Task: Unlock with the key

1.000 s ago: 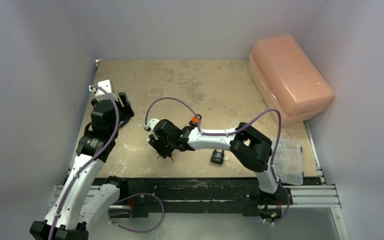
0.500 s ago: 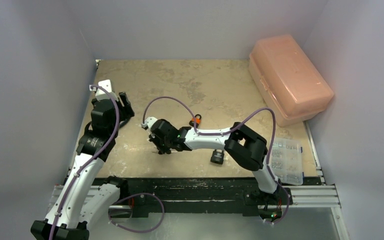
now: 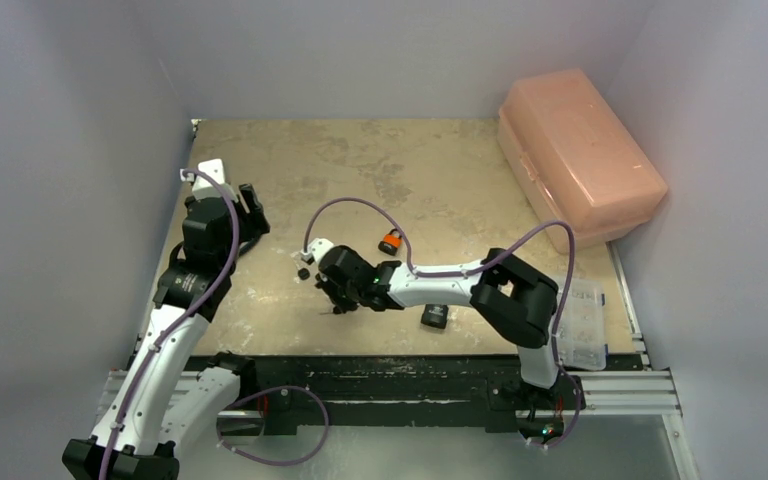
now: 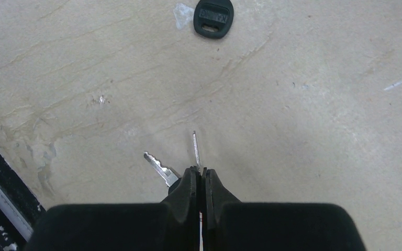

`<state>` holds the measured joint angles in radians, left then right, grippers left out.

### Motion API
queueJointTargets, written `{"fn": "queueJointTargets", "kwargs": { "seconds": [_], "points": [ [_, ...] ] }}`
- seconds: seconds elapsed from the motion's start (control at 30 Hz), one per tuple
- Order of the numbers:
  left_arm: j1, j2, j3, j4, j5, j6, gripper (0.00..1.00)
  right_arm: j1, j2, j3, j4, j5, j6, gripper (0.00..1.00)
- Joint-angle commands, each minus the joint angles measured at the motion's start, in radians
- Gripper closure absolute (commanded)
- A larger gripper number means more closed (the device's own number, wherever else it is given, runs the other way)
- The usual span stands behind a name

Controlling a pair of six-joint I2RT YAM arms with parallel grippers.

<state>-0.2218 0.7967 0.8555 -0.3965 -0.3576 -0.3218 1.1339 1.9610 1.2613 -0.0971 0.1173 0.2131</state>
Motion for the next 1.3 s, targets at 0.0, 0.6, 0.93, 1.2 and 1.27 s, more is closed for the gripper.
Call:
{"fn": "queueJointTargets", "kwargs": {
  "seconds": [0.0, 0.6, 0.93, 1.2, 1.27],
  "points": [
    [0.009, 0.000, -0.005, 0.067, 0.058, 0.005, 0.35, 0.000, -0.090, -0.045, 0.056, 0.035, 0.029, 1.00],
    [-0.002, 0.121, -0.045, -0.082, 0.440, -0.362, 0.34, -0.008, -0.288, -0.286, 0.255, 0.098, 0.266, 1.00],
    [-0.006, 0.131, -0.164, -0.013, 0.593, -0.551, 0.37, -0.008, -0.365, -0.333, 0.312, 0.141, 0.280, 1.00],
    [-0.037, 0.165, -0.271, 0.116, 0.671, -0.652, 0.44, -0.008, -0.389, -0.334, 0.332, 0.176, 0.281, 1.00],
    [-0.048, 0.174, -0.282, 0.137, 0.673, -0.666, 0.45, -0.008, -0.387, -0.330, 0.331, 0.179, 0.279, 1.00]
  ]
}}
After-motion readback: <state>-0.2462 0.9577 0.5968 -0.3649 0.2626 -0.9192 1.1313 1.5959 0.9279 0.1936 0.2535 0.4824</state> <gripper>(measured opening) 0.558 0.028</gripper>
